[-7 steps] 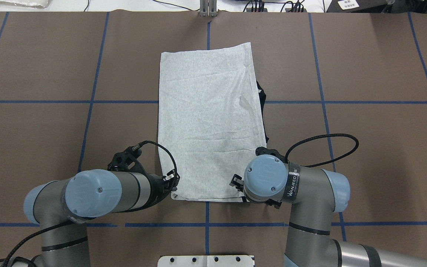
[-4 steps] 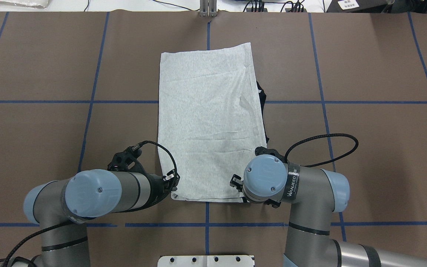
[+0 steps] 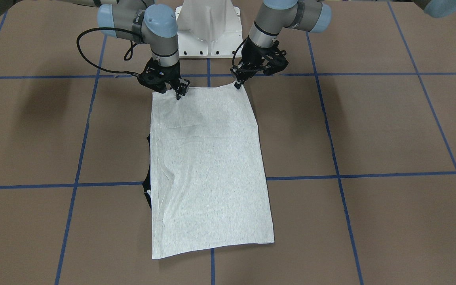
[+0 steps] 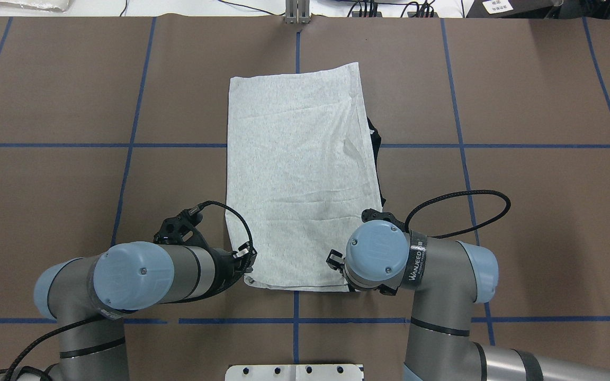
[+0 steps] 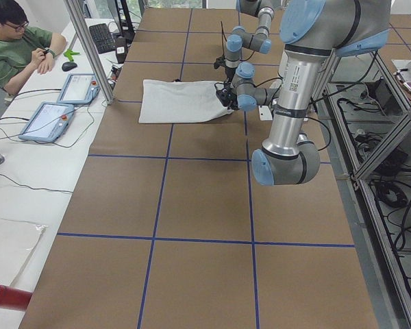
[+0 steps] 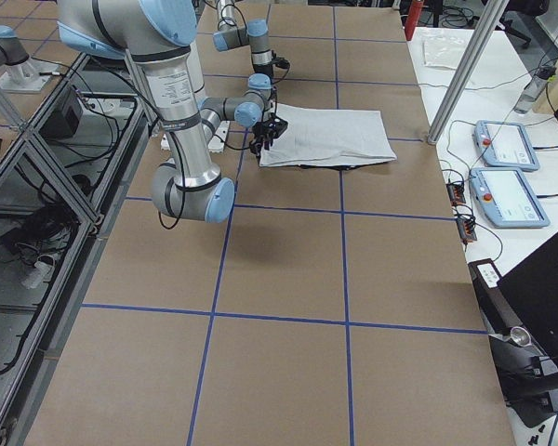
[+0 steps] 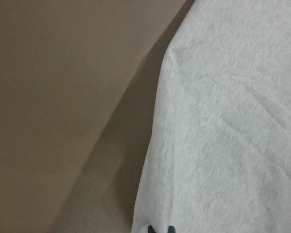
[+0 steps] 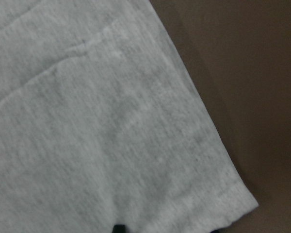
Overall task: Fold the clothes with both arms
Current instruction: 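Grasp the near edge of the shirt with both grippers, then lift the near edge with both grippers and fold it away from the robot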
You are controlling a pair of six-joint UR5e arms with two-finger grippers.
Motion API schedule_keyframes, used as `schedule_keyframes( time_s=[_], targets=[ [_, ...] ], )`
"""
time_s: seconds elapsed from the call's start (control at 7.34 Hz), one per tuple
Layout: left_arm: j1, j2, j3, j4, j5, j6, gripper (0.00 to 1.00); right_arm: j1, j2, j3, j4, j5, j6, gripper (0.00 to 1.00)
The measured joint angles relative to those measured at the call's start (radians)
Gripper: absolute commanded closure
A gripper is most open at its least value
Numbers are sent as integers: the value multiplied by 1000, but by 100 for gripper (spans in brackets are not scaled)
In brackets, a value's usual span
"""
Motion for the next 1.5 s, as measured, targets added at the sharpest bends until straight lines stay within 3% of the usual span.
schedule_keyframes(
  time_s=[0.95, 1.23, 1.5],
  targets=[
    [3, 1, -14, 1, -1, -1, 100, 23, -2, 93, -4, 13, 1, 100],
    [31, 15, -65, 7, 1, -6, 100, 13, -31, 153, -6, 25, -3, 100],
    [109, 33, -158, 84, 2, -22, 100, -8, -65, 237, -11, 100, -4, 100]
  ],
)
